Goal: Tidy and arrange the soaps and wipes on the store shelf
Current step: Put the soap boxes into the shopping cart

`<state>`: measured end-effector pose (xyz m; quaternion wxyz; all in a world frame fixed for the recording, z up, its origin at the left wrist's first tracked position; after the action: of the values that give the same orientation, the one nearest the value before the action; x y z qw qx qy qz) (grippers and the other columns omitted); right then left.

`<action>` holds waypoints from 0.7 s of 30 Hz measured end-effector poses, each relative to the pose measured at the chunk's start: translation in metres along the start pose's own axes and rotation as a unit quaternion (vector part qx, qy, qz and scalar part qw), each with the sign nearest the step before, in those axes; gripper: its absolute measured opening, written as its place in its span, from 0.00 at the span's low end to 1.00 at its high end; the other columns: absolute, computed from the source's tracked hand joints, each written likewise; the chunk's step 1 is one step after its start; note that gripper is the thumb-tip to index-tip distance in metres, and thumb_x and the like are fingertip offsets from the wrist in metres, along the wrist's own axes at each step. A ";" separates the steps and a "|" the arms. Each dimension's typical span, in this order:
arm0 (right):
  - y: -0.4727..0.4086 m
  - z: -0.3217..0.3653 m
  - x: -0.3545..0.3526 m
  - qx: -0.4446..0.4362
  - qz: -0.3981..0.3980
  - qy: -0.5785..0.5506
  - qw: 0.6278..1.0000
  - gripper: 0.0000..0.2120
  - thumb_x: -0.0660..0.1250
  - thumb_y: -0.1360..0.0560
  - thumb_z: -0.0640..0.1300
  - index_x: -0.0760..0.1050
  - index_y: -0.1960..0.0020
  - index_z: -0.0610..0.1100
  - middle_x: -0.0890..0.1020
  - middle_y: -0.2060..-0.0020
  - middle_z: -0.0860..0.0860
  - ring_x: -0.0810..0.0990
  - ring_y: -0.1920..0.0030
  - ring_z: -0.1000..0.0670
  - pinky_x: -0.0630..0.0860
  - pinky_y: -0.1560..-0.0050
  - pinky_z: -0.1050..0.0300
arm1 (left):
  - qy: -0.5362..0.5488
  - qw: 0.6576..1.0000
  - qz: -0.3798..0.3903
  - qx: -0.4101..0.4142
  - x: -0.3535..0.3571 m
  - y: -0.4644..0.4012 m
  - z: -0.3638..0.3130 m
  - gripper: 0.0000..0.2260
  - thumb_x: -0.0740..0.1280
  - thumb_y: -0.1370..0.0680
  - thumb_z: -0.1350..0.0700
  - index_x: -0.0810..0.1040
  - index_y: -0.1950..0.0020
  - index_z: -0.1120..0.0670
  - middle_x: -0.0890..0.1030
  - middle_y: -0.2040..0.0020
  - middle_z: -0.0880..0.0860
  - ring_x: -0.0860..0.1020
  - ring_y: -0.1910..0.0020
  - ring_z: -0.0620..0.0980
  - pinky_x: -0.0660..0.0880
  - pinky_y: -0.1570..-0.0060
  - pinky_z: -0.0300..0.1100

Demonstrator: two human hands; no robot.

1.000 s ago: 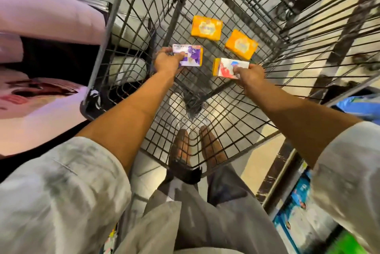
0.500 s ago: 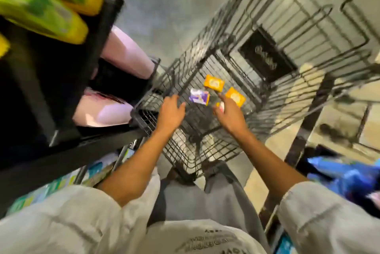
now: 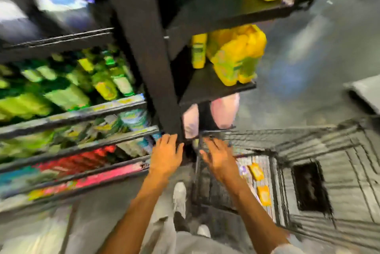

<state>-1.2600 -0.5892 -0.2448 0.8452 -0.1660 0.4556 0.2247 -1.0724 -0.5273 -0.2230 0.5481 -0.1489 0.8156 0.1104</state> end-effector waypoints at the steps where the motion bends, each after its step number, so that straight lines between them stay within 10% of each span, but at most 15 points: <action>1: 0.001 0.021 0.004 -0.024 0.002 0.000 1.000 0.23 0.61 0.20 0.55 0.80 0.36 0.39 0.83 0.46 0.42 0.81 0.47 0.39 0.76 0.43 0.47 | -0.003 1.000 -0.005 -0.019 -0.010 0.015 0.018 0.24 0.57 0.21 0.42 0.79 0.38 0.58 0.80 0.45 0.62 0.79 0.45 0.66 0.79 0.47 0.59; 15: 0.065 0.319 0.123 -0.306 0.150 -0.035 0.939 0.32 0.53 0.20 0.62 0.76 0.27 0.43 0.79 0.34 0.47 0.76 0.32 0.44 0.72 0.29 0.47 | -0.050 0.935 -0.189 -0.297 -0.139 0.280 0.256 0.17 0.75 0.24 0.51 0.80 0.40 0.59 0.80 0.51 0.60 0.80 0.53 0.64 0.80 0.57 0.55; 21: 0.098 0.430 0.188 -0.359 0.194 -0.037 0.912 0.26 0.62 0.17 0.57 0.73 0.25 0.44 0.75 0.28 0.47 0.71 0.26 0.44 0.67 0.24 0.48 | -0.013 0.898 -0.217 -0.384 -0.163 0.389 0.344 0.19 0.66 0.17 0.47 0.77 0.32 0.57 0.79 0.42 0.58 0.78 0.43 0.62 0.78 0.46 0.56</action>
<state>-0.9224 -0.2554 -0.1832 0.6845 -0.3582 0.3362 0.5386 -0.8600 -0.0276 -0.1944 0.4697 -0.5194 0.6501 0.2950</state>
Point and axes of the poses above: each hand's wrist, its own y-axis away from the middle knuckle, its own x-axis out of the palm, z = x × y, the point moved 4 cm from there along -y, towards the middle knuckle
